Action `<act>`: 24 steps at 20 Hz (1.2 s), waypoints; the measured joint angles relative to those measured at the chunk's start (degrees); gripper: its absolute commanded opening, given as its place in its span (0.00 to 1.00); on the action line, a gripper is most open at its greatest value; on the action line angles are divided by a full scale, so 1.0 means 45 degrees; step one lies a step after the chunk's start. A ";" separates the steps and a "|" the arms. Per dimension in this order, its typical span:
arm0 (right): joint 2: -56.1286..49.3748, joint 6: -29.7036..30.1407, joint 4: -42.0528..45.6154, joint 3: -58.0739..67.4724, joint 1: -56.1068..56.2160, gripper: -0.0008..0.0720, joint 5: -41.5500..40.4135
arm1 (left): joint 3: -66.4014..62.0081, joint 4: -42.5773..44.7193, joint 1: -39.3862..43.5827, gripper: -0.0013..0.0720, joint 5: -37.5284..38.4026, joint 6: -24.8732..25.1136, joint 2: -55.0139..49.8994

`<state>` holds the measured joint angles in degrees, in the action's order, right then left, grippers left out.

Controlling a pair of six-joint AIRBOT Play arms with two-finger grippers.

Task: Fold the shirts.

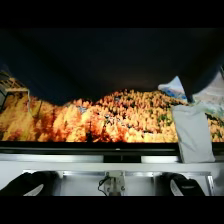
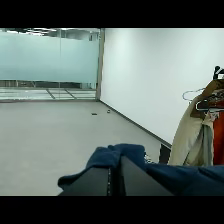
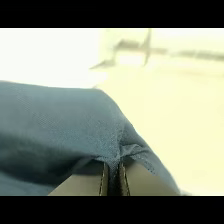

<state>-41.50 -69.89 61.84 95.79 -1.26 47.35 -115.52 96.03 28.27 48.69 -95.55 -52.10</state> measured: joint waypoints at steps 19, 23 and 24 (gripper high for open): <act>-1.0642 -0.2438 -0.0228 0.0296 0.0112 0.11 0.2691 | 0.3444 0.0767 -0.4881 0.06 0.0952 -0.0403 -0.5722; -1.3153 -0.2885 -0.1491 0.0291 0.0486 0.11 0.2759 | 0.3468 -0.1088 -0.5299 0.06 0.0845 -0.0491 -0.7985; -1.3590 -0.2909 -0.1744 0.0306 0.0646 0.12 0.2735 | 0.3468 -0.1729 -0.5294 0.06 0.0879 -0.0495 -0.8485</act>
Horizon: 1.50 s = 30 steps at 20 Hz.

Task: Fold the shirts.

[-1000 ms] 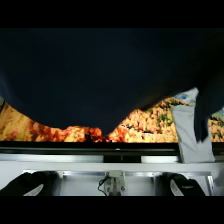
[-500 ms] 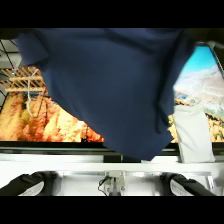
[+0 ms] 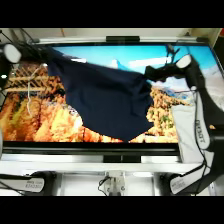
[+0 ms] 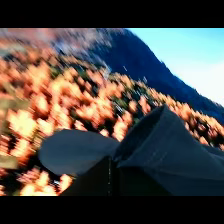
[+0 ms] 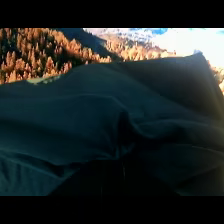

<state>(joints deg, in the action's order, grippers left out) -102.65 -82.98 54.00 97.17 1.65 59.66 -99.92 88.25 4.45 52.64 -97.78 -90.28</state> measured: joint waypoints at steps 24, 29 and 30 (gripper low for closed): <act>0.1642 0.0923 0.2861 -0.2006 -0.2152 0.79 0.5955 | 1.0307 -0.9442 0.2812 0.95 0.2482 0.0971 0.1681; 0.1627 0.1141 0.2798 -0.2210 -0.1885 0.79 0.5727 | 1.2225 -1.1162 0.4226 0.95 -0.0452 0.1001 0.1948; 0.1588 0.1190 0.2788 -0.2220 -0.1802 0.79 0.5702 | 1.2386 -1.1448 0.4473 0.93 -0.0884 0.0976 0.1953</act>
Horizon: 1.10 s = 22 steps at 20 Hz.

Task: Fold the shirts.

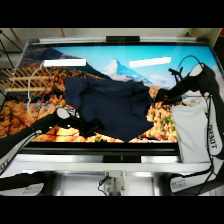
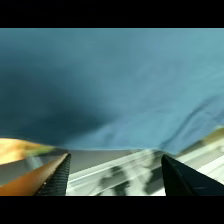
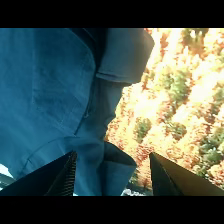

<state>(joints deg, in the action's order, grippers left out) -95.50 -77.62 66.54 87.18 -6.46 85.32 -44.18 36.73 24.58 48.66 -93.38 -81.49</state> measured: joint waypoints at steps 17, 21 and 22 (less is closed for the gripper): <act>-0.2356 -0.0262 -0.0092 0.0146 0.2463 0.11 -0.1860 | 0.0248 -0.0053 0.0801 0.06 -0.3099 0.0461 -0.0034; -0.1413 -0.0321 -0.0005 0.0787 0.2317 0.11 -0.1977 | -0.0636 0.0991 0.0267 0.05 -0.2987 0.1481 0.1171; -0.0942 -0.0321 -0.0019 0.1073 0.2249 0.11 -0.1991 | -0.1103 0.1579 0.0029 0.05 -0.3002 0.1598 0.1763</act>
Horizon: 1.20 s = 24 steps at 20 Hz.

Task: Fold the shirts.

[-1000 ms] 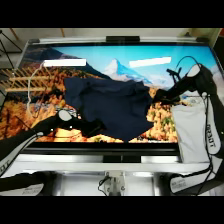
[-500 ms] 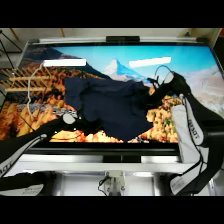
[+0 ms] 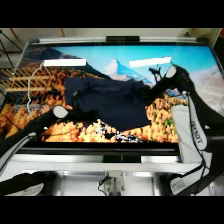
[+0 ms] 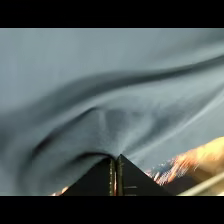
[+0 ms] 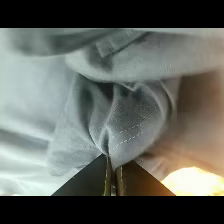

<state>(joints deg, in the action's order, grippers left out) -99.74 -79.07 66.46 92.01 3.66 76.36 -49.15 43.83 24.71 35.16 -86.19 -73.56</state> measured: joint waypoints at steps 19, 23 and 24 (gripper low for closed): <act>1.0661 0.0962 -0.1593 0.4833 -0.0685 0.11 -0.2613 | -0.9831 0.5294 0.0058 0.06 -0.0384 -0.0112 0.7553; 0.9491 0.0986 -0.1399 0.4852 -0.0685 0.11 -0.2458 | -0.9904 0.8553 0.0107 0.06 0.1234 -0.1491 0.6722; 0.8976 0.0996 -0.1404 0.4852 -0.0685 0.11 -0.2414 | -0.9913 0.9379 0.0112 0.06 0.1734 -0.1855 0.6368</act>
<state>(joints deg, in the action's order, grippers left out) -59.35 -74.59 60.14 113.84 0.58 65.49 -93.76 86.04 25.21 42.96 -94.54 -44.91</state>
